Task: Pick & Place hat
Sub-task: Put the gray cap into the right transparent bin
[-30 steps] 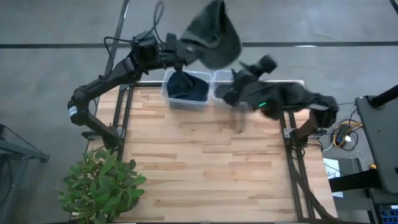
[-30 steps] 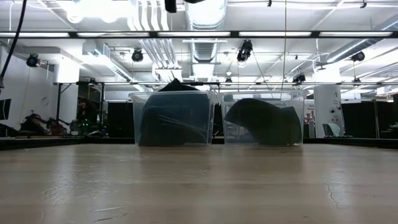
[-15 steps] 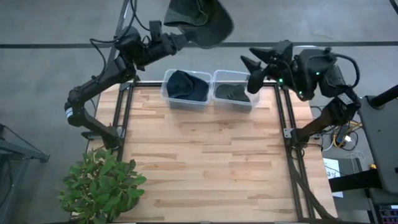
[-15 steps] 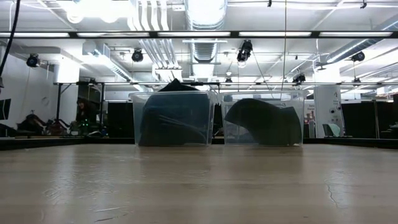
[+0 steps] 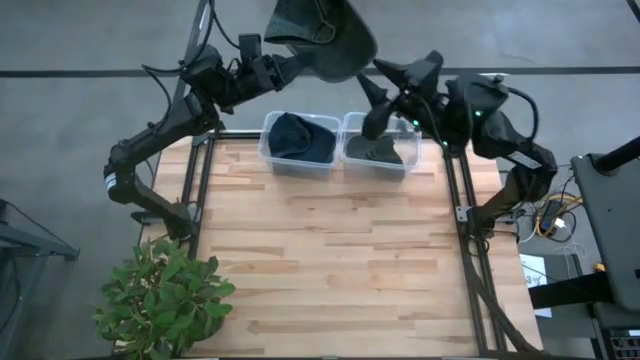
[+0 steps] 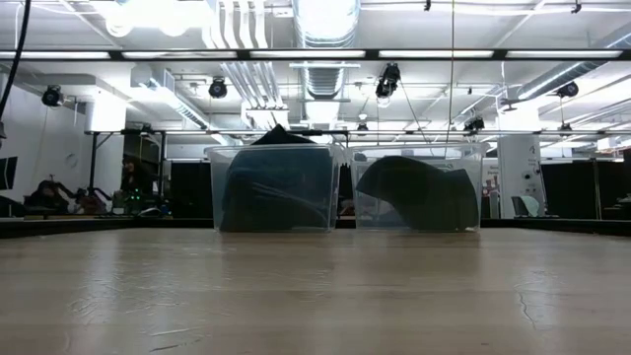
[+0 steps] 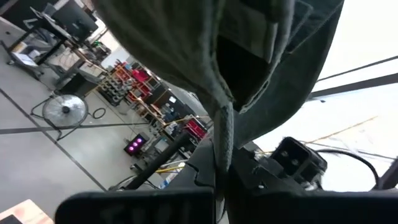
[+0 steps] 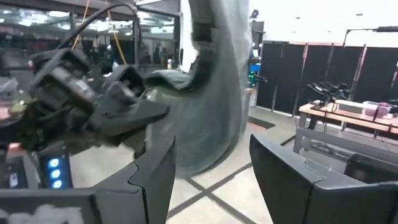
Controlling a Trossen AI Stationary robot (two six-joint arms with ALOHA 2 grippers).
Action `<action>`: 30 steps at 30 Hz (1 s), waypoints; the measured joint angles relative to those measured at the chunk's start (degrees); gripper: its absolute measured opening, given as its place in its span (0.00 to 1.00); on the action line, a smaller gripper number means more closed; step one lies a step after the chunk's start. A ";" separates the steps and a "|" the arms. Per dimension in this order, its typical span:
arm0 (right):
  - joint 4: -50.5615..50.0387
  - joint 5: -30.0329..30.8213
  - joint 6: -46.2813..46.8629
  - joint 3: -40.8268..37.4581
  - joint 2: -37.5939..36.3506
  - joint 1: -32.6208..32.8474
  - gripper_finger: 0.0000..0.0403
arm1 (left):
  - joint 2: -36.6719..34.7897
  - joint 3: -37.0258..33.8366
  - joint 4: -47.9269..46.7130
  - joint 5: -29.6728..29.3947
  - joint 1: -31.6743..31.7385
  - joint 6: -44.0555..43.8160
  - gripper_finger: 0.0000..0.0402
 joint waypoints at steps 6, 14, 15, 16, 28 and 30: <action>2.06 0.30 0.16 0.08 1.71 -1.14 0.50 | -0.50 0.00 -0.01 0.43 0.03 -0.31 0.01; 4.47 -2.32 0.90 0.09 1.54 -2.62 0.45 | -1.99 0.09 0.95 1.50 0.03 1.37 0.01; 4.98 -4.31 1.12 0.09 1.56 -3.04 0.43 | -1.97 -0.01 0.72 1.57 0.05 1.56 0.01; 5.49 -5.88 1.60 0.09 1.58 -3.42 0.40 | -1.96 -0.05 0.20 1.58 0.05 1.65 0.01; 5.36 -9.06 2.56 0.09 2.09 -4.59 0.03 | -1.59 -0.11 -1.80 2.66 0.20 3.96 0.03; 4.98 -9.06 2.43 0.07 1.92 -4.59 0.03 | -1.66 -0.11 -3.85 2.80 0.47 4.09 0.07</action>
